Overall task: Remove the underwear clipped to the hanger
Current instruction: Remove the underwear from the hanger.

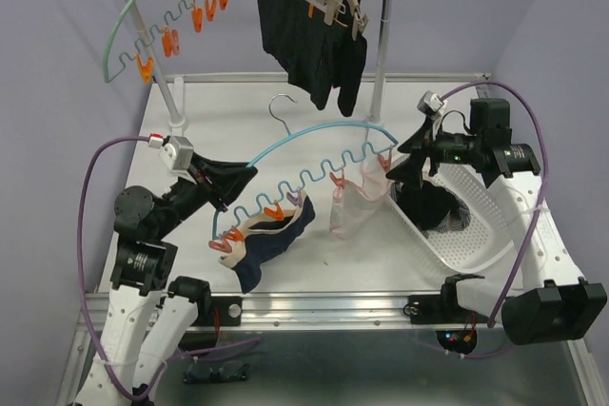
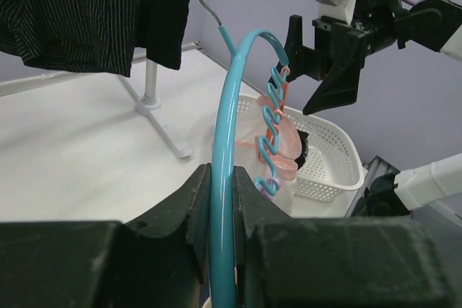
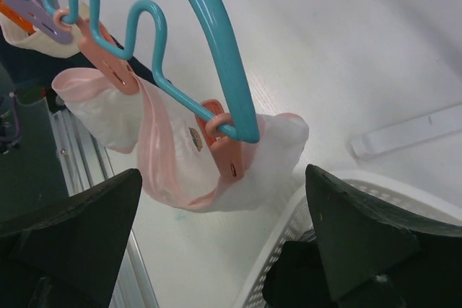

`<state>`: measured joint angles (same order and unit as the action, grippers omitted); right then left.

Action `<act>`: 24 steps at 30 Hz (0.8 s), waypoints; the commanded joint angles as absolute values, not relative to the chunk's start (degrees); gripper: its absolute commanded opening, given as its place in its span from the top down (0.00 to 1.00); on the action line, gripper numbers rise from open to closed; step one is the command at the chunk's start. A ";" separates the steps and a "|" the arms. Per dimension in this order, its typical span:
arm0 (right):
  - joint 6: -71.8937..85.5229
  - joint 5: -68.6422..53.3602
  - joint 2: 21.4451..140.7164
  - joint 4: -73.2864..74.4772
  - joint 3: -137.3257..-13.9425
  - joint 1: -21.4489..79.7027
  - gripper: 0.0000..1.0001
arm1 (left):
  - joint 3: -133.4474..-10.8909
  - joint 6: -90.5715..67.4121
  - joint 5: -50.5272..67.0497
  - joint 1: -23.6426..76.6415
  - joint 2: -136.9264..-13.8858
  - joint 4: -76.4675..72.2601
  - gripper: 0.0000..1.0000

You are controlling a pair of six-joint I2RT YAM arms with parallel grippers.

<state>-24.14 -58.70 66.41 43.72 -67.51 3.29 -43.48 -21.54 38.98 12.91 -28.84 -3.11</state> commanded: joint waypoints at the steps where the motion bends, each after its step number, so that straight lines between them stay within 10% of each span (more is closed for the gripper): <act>1: -20.66 -56.44 64.34 40.17 -73.90 2.99 0.00 | -47.19 -26.80 38.32 13.01 -29.44 -10.37 1.00; 24: -13.89 -25.58 64.77 32.70 -78.40 17.14 0.00 | -50.98 -41.92 32.87 13.01 -31.99 -9.05 1.00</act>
